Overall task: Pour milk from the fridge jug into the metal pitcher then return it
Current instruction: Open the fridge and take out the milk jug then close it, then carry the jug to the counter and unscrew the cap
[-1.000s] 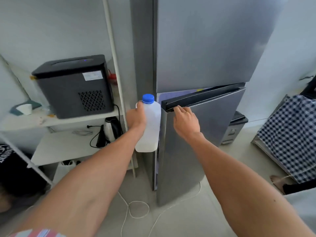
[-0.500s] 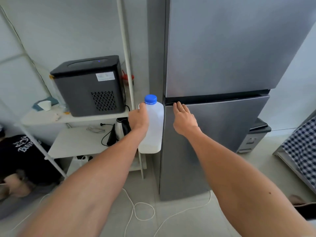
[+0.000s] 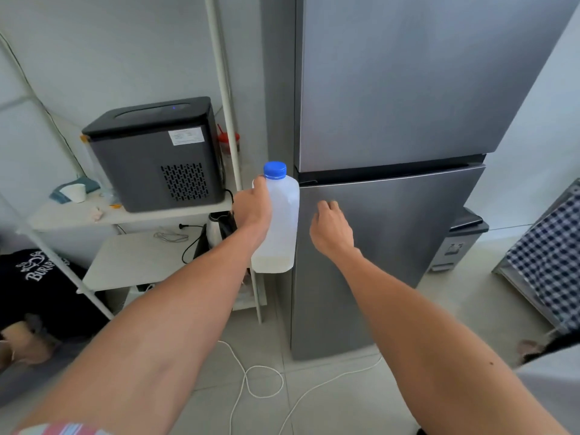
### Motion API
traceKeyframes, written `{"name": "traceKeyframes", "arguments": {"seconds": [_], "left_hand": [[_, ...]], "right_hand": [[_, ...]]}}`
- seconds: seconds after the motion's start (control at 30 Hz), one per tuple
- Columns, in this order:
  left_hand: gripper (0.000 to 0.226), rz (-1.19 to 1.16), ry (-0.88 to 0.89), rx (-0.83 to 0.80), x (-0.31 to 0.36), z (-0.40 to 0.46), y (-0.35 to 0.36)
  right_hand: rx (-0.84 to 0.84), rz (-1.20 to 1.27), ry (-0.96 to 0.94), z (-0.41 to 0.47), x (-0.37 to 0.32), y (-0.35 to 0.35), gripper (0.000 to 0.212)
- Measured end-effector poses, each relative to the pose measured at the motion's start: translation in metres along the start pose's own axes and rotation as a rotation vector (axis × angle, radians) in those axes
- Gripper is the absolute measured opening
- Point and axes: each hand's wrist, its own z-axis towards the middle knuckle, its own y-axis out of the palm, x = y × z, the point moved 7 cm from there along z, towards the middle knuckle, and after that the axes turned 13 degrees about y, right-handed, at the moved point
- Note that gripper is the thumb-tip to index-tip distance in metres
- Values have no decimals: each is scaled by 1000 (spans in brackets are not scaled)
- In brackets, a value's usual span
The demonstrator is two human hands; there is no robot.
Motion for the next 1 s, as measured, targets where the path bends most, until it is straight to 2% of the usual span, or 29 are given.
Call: {"name": "traceKeyframes", "arguments": {"seconds": [0.07, 0.2, 0.27, 0.3, 0.4, 0.53, 0.73, 1.0], "left_hand": [[47, -9, 12, -21, 5, -2, 1], [45, -67, 32, -71, 17, -7, 6], [45, -88, 47, -107, 23, -11, 11], [45, -93, 52, -123, 25, -13, 13], [44, -101, 61, -187, 31, -22, 21], [47, -131, 60, -274, 34, -40, 39], [46, -188, 45, -514, 31, -97, 88], [47, -284, 74, -849, 52, -222, 155]], "right_hand": [[-129, 172, 206, -11, 14, 20, 27], [-490, 666, 632, -43, 25, 56, 50], [-656, 923, 725, -58, 20, 66, 56], [-681, 1009, 741, -61, 20, 67, 57], [-626, 1138, 751, -69, 24, 55, 50], [-502, 1148, 798, -85, 47, 38, 42], [-237, 1189, 944, -123, 108, 11, 47], [94, 1199, 1087, -208, 205, -50, 55]]}}
